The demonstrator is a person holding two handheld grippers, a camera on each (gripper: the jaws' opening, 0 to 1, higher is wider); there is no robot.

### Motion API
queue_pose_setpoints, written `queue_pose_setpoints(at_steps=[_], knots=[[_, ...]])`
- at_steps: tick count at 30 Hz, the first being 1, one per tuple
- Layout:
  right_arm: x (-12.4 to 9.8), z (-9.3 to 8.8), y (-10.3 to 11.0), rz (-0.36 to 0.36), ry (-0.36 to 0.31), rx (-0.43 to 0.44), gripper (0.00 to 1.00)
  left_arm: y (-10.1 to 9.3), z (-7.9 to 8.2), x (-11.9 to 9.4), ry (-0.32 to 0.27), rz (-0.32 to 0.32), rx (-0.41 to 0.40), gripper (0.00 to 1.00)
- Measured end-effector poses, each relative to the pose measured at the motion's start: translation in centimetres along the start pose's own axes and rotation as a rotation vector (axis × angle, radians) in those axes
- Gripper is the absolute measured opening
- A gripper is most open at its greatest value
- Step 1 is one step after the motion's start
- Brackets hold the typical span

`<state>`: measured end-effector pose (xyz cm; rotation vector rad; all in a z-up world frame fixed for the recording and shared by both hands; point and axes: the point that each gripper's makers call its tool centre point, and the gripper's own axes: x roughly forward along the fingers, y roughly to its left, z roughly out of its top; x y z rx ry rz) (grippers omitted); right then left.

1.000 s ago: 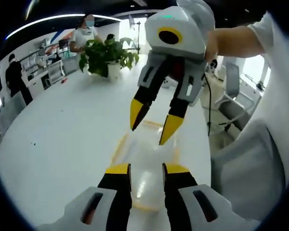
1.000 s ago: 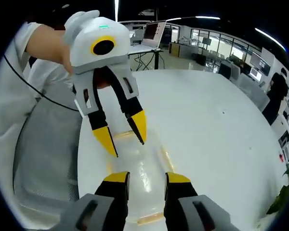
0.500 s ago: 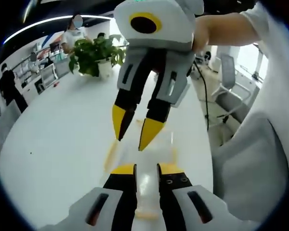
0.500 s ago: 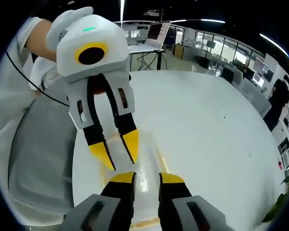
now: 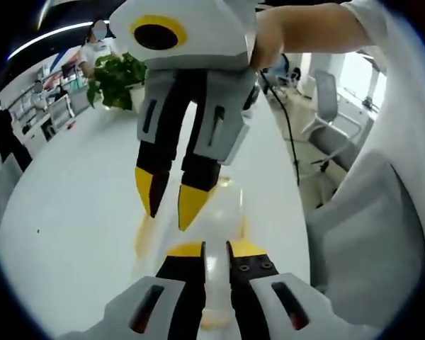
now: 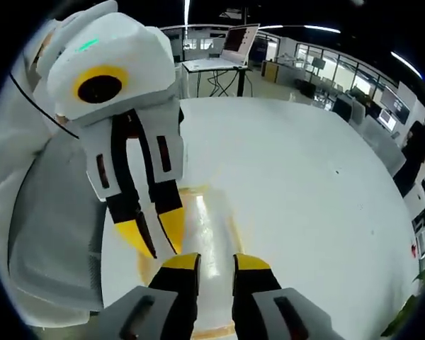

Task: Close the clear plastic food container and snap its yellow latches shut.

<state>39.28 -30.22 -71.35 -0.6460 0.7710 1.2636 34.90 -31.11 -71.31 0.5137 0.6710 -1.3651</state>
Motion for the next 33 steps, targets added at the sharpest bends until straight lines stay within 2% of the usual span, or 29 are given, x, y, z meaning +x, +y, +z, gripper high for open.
queue_pose_setpoints(at_steps=[7, 13, 18, 30, 32, 33], knots=[[0.4, -0.1, -0.4, -0.004, 0.018, -0.015, 0.17, -0.5, 0.0, 0.1, 0.002, -0.015, 0.005, 0.1], [0.8, -0.5, -0.6, -0.006, 0.046, -0.019, 0.29, -0.8, -0.3, 0.4, 0.012, -0.017, 0.016, 0.17], [0.9, -0.6, -0.8, -0.004, 0.058, -0.03, 0.31, -1.4, -0.1, 0.6, 0.012, -0.033, 0.024, 0.19], [1.1, -0.6, -1.2, 0.019, 0.097, -0.06, 0.32, -1.7, -0.5, 1.1, 0.034, -0.004, 0.104, 0.28], [1.2, -0.6, -1.2, 0.022, 0.105, -0.071, 0.34, -1.3, -0.6, 1.2, 0.053, 0.027, 0.174, 0.32], [1.3, -0.6, -1.2, 0.027, 0.108, -0.072, 0.35, -1.7, -0.6, 1.3, 0.048, 0.022, 0.171, 0.33]])
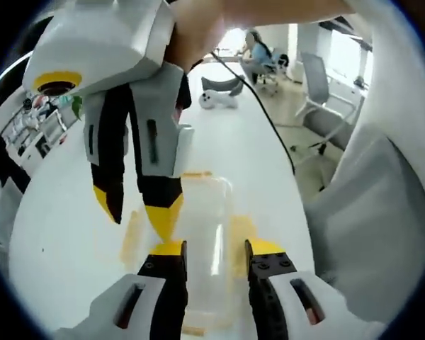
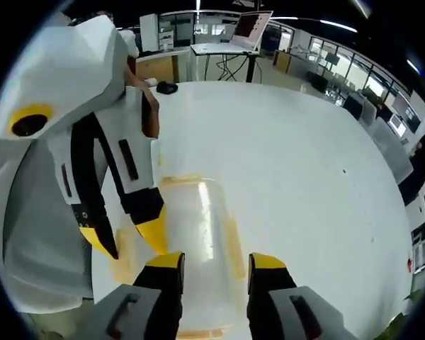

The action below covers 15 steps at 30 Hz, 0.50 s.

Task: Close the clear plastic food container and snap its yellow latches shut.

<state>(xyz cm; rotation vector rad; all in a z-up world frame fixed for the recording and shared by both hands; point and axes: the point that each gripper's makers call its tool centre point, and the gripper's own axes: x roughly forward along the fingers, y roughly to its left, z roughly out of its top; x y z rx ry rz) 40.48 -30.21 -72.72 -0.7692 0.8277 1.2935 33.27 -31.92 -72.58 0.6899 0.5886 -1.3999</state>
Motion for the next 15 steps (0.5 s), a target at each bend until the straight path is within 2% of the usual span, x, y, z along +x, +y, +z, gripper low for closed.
queue_pose_setpoints(at_steps=[2, 5, 15], knots=[[0.06, -0.04, -0.02, 0.005, 0.004, -0.001, 0.35, -0.07, 0.0, 0.08, 0.001, 0.009, 0.013, 0.34], [0.13, -0.15, -0.11, 0.022, 0.015, 0.001, 0.36, -0.02, -0.1, 0.2, 0.015, 0.027, 0.083, 0.34], [0.44, -0.21, -0.18, 0.108, 0.056, -0.003, 0.38, -0.22, -0.16, 0.49, 0.023, 0.051, 0.145, 0.36]])
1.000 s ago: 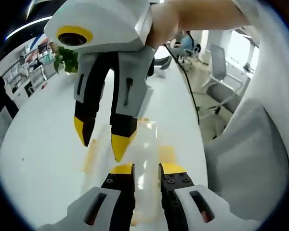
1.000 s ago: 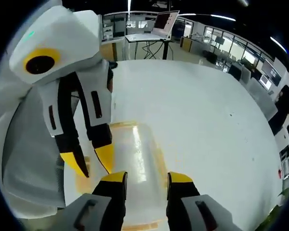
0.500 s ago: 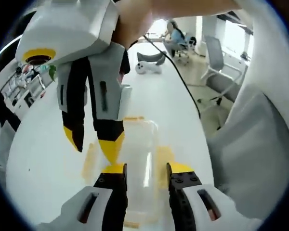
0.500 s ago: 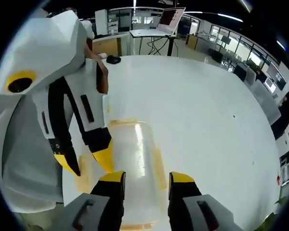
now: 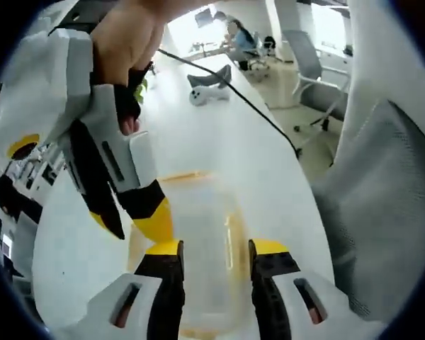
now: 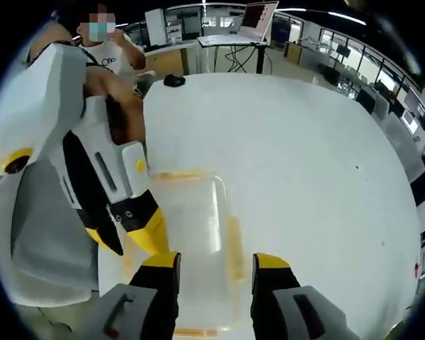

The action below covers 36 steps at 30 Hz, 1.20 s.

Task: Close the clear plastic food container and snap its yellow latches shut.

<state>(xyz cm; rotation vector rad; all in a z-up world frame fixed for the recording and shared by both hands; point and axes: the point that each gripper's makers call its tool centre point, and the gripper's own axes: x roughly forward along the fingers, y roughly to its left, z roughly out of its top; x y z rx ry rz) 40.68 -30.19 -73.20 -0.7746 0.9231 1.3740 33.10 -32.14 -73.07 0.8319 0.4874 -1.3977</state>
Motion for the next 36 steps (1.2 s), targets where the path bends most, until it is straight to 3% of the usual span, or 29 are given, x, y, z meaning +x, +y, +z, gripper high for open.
queue_pose_setpoints(at_steps=[13, 21, 25, 32, 36], knots=[[0.4, 0.2, 0.3, 0.086, 0.032, -0.047, 0.38, 0.2, -0.1, 0.6, 0.003, 0.104, 0.137, 0.35], [0.6, 0.3, 0.5, 0.159, 0.039, -0.087, 0.36, -0.1, -0.4, 0.8, 0.033, 0.13, 0.214, 0.37], [0.8, 0.2, 0.5, 0.203, 0.068, -0.069, 0.36, -0.1, -0.4, 0.8, 0.043, 0.138, 0.227, 0.37], [1.0, -0.3, 0.7, 0.311, 0.091, 0.077, 0.37, -0.1, -0.5, 0.9, 0.058, 0.149, 0.257, 0.37], [1.3, -0.4, 0.7, 0.328, 0.098, 0.085, 0.38, 0.0, -0.5, 0.9, 0.061, 0.154, 0.262, 0.36]])
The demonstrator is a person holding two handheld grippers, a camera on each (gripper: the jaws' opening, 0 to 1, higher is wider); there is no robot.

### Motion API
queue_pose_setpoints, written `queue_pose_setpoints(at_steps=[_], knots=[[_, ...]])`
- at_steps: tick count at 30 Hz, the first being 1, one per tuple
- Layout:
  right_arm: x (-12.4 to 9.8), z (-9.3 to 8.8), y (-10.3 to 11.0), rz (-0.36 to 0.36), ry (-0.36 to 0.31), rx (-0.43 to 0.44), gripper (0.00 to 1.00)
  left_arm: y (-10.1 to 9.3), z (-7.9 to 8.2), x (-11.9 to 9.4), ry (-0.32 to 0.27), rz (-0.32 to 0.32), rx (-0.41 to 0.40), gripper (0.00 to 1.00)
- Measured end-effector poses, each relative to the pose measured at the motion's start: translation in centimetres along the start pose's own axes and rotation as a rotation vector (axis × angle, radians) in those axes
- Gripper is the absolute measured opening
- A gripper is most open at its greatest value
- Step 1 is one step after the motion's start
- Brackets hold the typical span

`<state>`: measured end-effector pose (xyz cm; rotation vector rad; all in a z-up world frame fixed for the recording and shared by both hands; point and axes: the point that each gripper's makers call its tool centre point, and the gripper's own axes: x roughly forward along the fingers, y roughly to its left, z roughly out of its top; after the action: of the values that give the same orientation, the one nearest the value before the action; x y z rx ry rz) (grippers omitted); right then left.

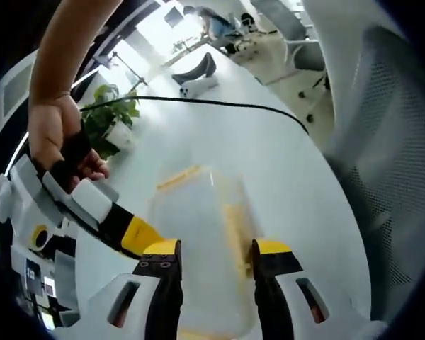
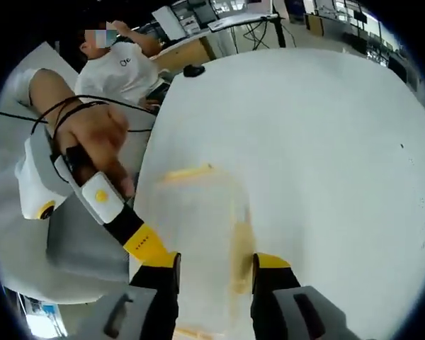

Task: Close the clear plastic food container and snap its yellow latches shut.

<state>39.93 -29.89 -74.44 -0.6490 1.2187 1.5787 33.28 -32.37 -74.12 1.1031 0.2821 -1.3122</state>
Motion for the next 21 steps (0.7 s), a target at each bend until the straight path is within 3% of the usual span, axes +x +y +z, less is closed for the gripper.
queue_pose_setpoints(at_steps=[21], knots=[[0.18, 0.47, 0.46, -0.023, 0.055, -0.018, 0.29, 0.19, 0.03, 0.04, 0.045, 0.01, -0.062, 0.29]])
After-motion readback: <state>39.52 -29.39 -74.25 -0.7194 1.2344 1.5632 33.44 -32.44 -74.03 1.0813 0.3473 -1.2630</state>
